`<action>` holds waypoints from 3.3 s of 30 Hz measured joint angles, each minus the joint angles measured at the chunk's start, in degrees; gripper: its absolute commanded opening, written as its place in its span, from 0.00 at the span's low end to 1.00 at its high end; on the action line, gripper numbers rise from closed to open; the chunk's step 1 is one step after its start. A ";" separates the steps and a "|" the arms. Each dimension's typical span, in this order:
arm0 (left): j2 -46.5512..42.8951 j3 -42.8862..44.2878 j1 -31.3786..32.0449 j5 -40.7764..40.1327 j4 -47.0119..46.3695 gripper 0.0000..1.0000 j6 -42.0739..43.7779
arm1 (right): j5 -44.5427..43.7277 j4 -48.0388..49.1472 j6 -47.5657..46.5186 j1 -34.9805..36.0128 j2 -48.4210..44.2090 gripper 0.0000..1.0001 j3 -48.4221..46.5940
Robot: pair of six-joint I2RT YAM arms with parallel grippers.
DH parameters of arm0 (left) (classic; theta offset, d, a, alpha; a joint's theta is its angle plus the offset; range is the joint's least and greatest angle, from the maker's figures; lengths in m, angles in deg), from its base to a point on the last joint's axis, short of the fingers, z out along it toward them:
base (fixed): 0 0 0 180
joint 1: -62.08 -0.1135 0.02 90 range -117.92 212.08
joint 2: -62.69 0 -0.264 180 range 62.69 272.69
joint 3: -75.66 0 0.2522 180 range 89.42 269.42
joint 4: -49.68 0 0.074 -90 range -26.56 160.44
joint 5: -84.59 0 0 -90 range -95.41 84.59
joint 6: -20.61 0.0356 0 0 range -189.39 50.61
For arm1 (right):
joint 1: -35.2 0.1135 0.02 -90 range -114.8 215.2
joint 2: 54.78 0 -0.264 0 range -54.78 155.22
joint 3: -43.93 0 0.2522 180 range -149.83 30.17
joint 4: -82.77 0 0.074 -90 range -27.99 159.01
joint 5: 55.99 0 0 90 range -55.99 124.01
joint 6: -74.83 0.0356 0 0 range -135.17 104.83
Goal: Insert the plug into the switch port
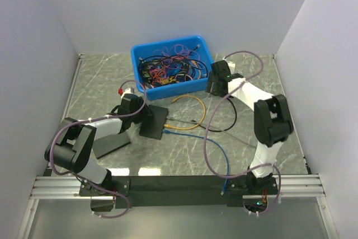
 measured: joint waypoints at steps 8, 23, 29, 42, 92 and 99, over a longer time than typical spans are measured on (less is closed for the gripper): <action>-0.02 -0.55 0.00 0.00 -0.94 0.55 0.07 | 3.30 -4.13 -1.07 -0.70 7.41 0.94 -5.81; -0.22 -0.90 -0.02 0.00 -1.40 0.54 0.07 | 6.34 -7.85 -2.60 -2.12 10.14 0.83 -10.60; -0.22 -0.90 -0.02 0.02 -1.42 0.54 0.09 | 7.32 -8.55 -4.44 -2.10 10.73 0.82 -11.74; -0.20 -0.90 -0.02 0.04 -1.42 0.53 0.13 | 13.94 -22.43 -19.85 -2.36 18.51 0.79 -28.52; -1.01 -1.86 -0.11 3.58 -1.77 0.51 0.09 | 9.60 -4.66 0.37 -13.05 2.16 0.59 7.82; -1.73 -2.19 -0.09 3.89 -0.90 0.51 0.24 | 9.84 -4.46 -0.02 -13.73 2.40 0.34 7.61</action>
